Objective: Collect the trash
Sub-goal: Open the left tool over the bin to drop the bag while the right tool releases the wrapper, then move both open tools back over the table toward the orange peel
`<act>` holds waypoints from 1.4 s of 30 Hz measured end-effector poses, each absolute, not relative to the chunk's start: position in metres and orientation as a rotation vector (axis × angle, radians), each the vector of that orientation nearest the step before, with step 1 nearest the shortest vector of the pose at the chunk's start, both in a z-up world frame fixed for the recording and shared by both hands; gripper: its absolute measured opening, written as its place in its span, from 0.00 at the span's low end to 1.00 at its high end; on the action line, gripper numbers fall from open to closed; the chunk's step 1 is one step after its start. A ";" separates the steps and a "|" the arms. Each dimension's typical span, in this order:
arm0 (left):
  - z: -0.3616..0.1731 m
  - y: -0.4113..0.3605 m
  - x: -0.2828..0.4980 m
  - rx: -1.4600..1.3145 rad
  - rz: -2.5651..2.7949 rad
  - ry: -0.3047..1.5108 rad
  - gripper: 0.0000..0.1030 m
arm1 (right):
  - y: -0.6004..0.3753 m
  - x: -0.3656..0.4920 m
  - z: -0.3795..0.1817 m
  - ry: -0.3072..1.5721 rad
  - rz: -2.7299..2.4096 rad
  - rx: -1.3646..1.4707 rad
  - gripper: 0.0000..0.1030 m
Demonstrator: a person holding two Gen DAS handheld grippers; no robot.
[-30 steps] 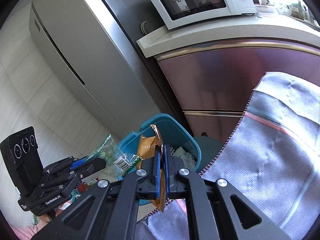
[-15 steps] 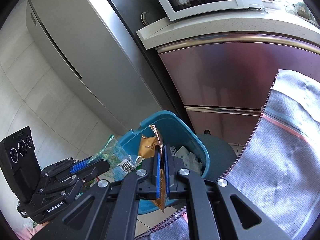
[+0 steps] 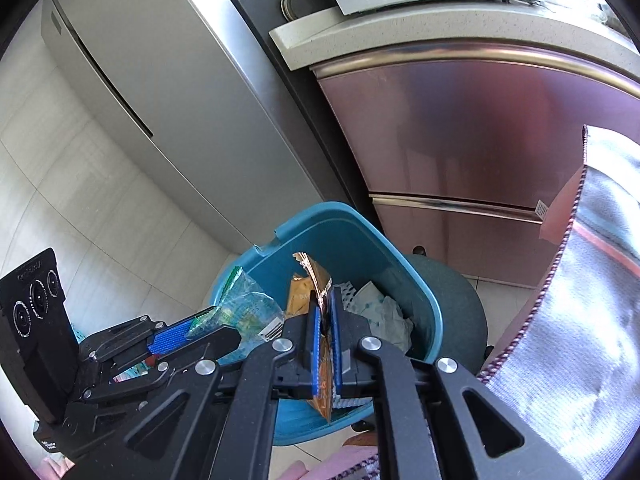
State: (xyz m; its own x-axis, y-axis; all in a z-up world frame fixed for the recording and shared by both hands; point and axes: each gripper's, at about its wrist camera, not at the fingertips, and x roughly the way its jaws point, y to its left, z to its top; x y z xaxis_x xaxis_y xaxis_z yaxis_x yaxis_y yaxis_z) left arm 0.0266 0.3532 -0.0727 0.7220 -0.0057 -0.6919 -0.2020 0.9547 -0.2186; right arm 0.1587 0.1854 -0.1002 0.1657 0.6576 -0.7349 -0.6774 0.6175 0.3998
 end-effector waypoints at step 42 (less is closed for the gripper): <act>-0.013 0.196 0.027 -0.150 -0.286 0.601 0.53 | -0.077 0.078 -0.035 0.749 0.671 0.032 0.44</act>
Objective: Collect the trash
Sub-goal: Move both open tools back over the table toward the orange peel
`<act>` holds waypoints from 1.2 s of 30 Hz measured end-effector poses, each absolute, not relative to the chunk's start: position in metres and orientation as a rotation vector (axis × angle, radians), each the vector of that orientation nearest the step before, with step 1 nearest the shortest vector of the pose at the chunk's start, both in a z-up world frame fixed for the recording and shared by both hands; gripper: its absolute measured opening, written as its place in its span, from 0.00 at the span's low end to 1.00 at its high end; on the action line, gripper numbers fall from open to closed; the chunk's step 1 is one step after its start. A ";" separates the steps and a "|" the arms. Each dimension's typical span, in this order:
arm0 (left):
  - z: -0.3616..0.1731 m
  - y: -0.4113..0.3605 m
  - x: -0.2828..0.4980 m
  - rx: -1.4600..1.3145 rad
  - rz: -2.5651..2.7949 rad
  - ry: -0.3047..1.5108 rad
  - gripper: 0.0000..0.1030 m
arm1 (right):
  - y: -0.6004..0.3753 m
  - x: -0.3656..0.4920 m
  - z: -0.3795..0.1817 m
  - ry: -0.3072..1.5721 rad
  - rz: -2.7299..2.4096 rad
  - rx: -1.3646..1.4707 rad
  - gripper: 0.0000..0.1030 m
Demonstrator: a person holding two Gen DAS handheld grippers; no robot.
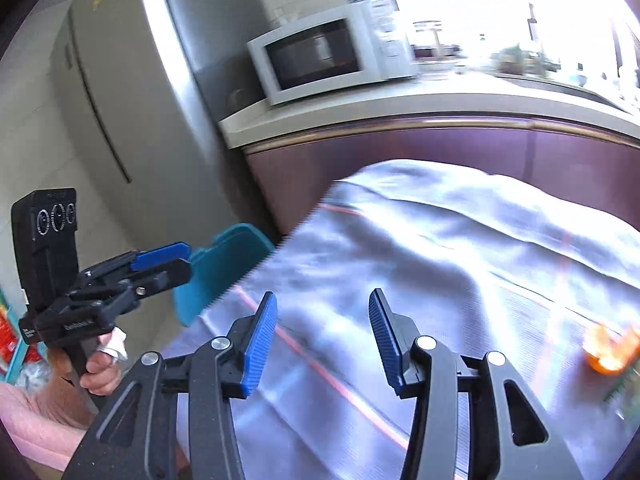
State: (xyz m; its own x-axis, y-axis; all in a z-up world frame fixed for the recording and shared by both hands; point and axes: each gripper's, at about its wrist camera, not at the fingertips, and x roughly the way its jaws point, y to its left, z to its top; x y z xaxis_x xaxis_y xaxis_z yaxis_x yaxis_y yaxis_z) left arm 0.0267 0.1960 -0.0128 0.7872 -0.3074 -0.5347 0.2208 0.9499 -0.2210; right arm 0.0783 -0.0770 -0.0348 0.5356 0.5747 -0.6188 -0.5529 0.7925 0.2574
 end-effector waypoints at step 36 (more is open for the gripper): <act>-0.068 -0.088 0.172 -0.037 -0.635 0.938 0.45 | -0.320 0.110 -0.083 0.794 0.315 0.372 0.51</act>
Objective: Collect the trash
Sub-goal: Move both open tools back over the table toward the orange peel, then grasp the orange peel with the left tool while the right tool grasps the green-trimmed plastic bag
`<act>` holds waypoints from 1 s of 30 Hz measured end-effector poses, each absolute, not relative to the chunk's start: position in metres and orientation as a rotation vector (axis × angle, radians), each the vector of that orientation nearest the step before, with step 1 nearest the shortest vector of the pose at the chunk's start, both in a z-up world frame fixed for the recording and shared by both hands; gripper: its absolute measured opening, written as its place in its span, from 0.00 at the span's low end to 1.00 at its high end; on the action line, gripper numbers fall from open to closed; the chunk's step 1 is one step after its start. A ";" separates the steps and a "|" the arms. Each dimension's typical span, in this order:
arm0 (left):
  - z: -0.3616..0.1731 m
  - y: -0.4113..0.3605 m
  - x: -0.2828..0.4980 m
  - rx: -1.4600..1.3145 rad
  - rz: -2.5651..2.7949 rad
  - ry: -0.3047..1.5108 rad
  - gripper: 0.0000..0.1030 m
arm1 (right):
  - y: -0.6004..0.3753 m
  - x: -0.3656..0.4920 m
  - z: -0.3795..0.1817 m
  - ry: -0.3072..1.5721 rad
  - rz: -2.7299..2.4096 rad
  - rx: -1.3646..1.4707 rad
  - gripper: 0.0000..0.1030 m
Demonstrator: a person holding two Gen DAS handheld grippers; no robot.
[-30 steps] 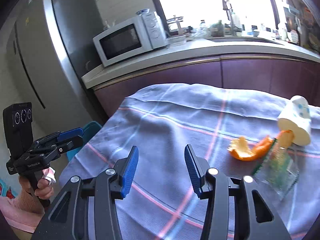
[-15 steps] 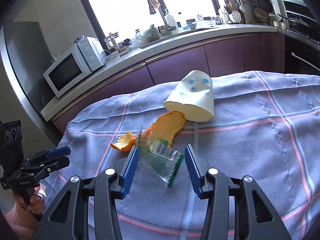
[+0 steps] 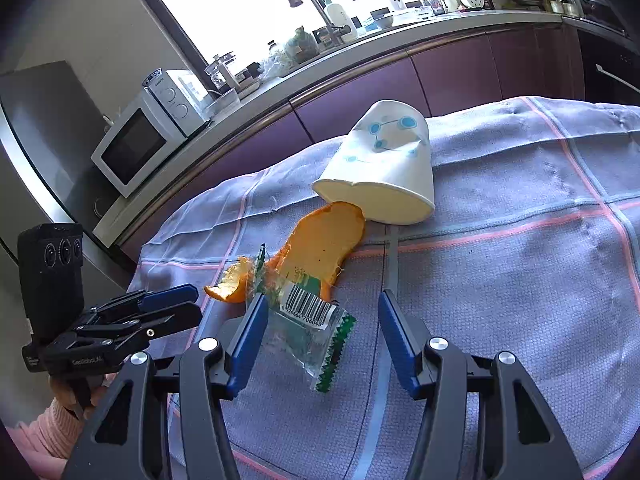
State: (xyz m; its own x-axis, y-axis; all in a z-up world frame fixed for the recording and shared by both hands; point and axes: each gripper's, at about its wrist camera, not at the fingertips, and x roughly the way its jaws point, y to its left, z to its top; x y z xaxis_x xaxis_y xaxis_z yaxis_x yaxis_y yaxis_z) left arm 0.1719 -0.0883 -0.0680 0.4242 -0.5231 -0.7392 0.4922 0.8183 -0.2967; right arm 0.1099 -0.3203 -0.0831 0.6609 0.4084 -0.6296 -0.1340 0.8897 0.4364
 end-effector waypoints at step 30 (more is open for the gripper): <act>-0.046 -0.043 0.123 -0.020 -0.596 0.827 0.11 | -0.302 0.066 -0.075 0.740 0.436 0.389 0.15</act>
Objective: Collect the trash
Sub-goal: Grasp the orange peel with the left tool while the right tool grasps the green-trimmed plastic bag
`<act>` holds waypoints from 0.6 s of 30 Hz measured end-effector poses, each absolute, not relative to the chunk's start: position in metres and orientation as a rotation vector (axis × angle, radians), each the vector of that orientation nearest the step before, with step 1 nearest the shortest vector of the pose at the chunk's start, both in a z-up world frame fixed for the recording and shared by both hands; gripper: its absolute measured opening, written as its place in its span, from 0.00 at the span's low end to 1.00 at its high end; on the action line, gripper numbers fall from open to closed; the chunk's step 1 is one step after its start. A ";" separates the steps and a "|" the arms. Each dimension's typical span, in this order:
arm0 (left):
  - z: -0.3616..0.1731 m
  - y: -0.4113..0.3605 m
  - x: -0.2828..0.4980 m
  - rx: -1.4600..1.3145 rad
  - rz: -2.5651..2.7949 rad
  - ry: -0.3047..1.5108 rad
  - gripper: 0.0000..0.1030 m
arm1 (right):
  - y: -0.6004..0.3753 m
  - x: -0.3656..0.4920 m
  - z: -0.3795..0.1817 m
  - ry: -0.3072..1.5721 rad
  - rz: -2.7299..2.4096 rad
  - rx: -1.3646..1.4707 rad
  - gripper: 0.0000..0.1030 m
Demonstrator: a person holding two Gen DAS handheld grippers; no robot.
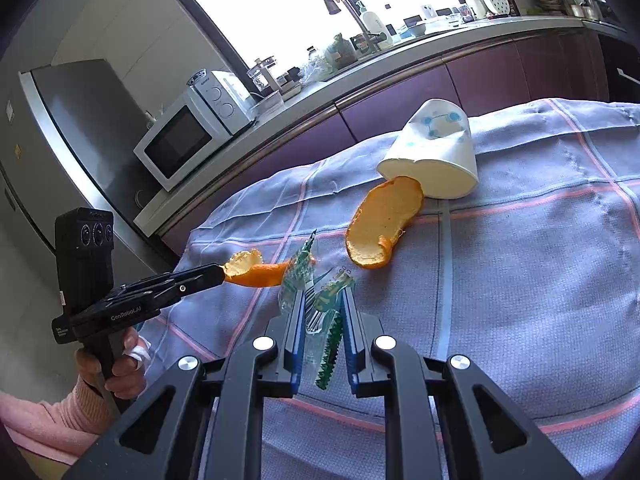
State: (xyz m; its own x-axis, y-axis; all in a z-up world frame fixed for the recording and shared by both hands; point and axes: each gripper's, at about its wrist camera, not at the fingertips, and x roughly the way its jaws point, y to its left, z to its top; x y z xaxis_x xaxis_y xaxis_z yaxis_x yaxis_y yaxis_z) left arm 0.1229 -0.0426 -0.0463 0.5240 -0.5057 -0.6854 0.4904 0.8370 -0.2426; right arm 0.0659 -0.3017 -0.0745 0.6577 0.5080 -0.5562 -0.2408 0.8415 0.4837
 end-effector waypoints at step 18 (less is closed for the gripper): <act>-0.077 0.005 0.093 -0.069 -0.580 0.913 0.27 | -0.277 0.062 -0.076 0.754 0.472 0.390 0.15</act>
State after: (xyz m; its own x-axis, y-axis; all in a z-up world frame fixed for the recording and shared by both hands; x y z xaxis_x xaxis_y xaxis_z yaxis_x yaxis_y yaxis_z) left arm 0.0932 0.0048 -0.0768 0.4704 -0.5012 -0.7263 0.4444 0.8456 -0.2957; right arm 0.0618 -0.2772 -0.0759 0.6342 0.5372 -0.5561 -0.2656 0.8268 0.4958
